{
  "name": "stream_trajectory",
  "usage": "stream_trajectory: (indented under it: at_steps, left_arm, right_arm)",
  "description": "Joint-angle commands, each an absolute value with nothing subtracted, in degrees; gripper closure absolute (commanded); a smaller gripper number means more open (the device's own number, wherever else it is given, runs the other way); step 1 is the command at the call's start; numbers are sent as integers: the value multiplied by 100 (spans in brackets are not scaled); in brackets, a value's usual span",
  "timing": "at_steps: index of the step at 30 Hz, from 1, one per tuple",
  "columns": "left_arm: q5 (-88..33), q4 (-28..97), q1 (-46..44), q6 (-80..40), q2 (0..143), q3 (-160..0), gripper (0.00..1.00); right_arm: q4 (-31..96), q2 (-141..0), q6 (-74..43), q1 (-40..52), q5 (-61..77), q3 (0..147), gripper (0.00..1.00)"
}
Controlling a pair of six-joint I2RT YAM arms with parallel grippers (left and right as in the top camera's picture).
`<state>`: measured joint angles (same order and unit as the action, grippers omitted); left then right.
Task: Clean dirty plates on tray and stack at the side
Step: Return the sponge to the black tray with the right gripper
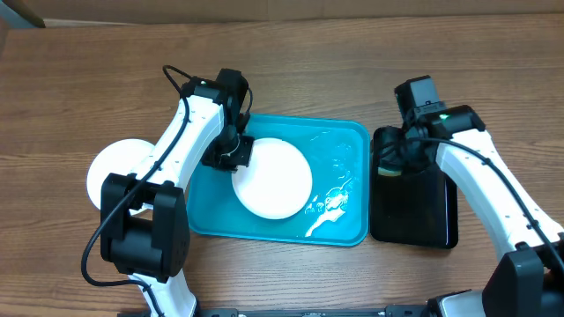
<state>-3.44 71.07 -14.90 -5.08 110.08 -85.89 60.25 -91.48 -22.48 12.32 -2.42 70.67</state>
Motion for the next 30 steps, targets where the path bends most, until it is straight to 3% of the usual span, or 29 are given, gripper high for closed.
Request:
stream_trajectory:
  at_steps: [1, 13, 25, 30]
  left_arm:
    - [-825, 6925, -1463, -196, 10840, -8718, 96]
    - [1337, 6987, -1476, -1253, 10318, -9579, 96]
    - [3699, 7026, -2053, -1483, 9590, -9686, 96]
    - [4556, 7048, -2539, -1481, 9592, -9686, 96]
  right_arm:
    - [6132, -9085, -2274, 1046, -408, 7181, 96]
    - [6219, -9087, -2255, 812, -375, 6814, 96]
    - [3839, -9089, -2268, 812, 489, 4838, 96]
    - [3623, -9089, -3159, 812, 569, 4377, 96]
